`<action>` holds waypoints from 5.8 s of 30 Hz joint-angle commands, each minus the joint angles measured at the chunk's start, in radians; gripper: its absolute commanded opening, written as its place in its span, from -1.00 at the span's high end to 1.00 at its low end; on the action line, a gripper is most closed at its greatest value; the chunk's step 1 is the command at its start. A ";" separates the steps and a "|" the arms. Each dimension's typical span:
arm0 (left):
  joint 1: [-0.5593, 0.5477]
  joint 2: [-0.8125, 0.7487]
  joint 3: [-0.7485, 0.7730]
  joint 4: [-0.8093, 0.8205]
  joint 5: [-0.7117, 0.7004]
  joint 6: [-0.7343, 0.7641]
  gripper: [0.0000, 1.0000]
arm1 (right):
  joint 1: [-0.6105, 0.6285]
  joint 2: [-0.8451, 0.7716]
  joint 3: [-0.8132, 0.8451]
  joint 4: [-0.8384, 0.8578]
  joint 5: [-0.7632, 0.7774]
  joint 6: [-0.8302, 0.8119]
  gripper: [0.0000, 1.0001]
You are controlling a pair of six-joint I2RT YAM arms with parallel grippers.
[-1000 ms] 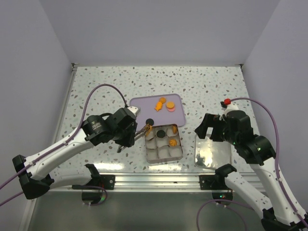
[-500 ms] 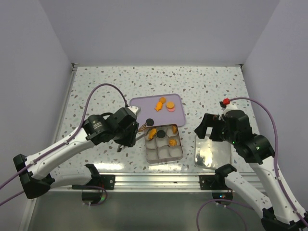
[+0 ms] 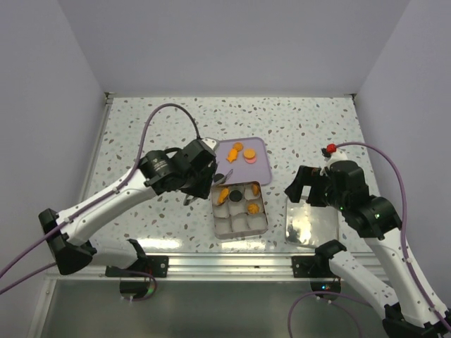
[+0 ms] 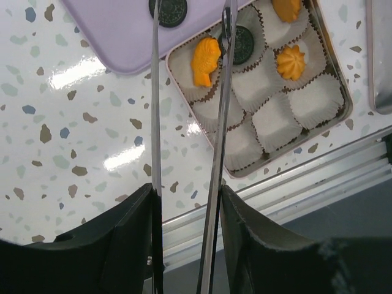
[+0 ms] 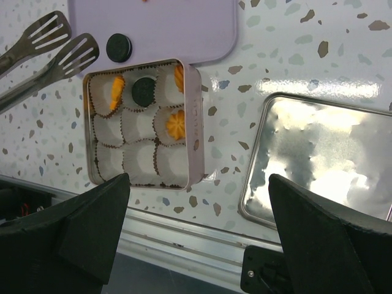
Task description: Pack the cookies
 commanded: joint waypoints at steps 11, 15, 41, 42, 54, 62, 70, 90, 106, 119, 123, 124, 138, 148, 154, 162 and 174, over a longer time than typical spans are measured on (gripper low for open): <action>0.131 0.336 0.186 0.163 0.045 0.152 0.03 | 0.005 0.010 0.040 -0.017 0.078 -0.026 -0.97; 0.137 0.414 0.231 0.176 0.059 0.165 0.02 | 0.005 0.019 0.049 -0.026 0.097 -0.039 -0.97; 0.221 0.603 0.332 0.169 0.098 0.189 0.14 | 0.007 0.048 0.052 -0.017 0.140 -0.064 -0.97; 0.226 0.602 0.332 0.169 0.100 0.188 0.18 | 0.007 0.049 0.052 -0.018 0.140 -0.067 -0.97; 0.240 0.537 0.419 0.105 0.109 0.193 0.59 | 0.005 0.048 0.054 -0.005 0.118 -0.070 -0.97; 0.237 0.375 0.403 0.080 0.187 0.198 0.60 | 0.007 0.045 0.058 0.006 0.086 -0.059 -0.97; 0.164 0.100 0.173 0.079 0.275 0.221 0.61 | 0.007 0.036 0.029 0.018 0.052 -0.033 -0.97; -0.069 -0.041 -0.118 0.084 0.361 0.109 0.74 | 0.007 -0.009 0.005 -0.003 0.013 -0.004 -0.97; -0.072 0.016 -0.127 0.016 0.270 0.100 0.77 | 0.007 -0.009 0.011 -0.008 0.013 -0.010 -0.97; -0.072 0.042 -0.141 0.033 0.244 0.098 0.40 | 0.007 0.000 0.008 0.000 0.009 -0.013 -0.97; -0.072 0.046 -0.138 0.031 0.224 0.095 0.27 | 0.005 0.002 0.008 0.000 0.011 -0.015 -0.97; -0.072 0.046 -0.136 0.033 0.224 0.095 0.25 | 0.005 0.005 0.008 0.001 0.011 -0.015 -0.98; -0.072 0.054 -0.069 0.018 0.207 0.106 0.06 | 0.005 0.002 0.008 0.006 0.014 -0.015 -0.97; -0.072 0.050 -0.015 0.005 0.227 0.110 0.05 | 0.005 0.002 0.005 0.005 0.013 -0.013 -0.97; -0.072 0.040 0.011 0.004 0.207 0.093 0.06 | 0.005 -0.003 0.005 0.005 0.013 -0.013 -0.98; -0.069 0.102 0.134 -0.031 0.085 0.090 0.06 | 0.007 -0.006 0.005 0.006 0.014 -0.013 -0.97; 0.054 0.364 0.347 0.030 0.071 0.149 0.05 | 0.004 -0.009 0.012 -0.006 0.036 -0.007 -0.97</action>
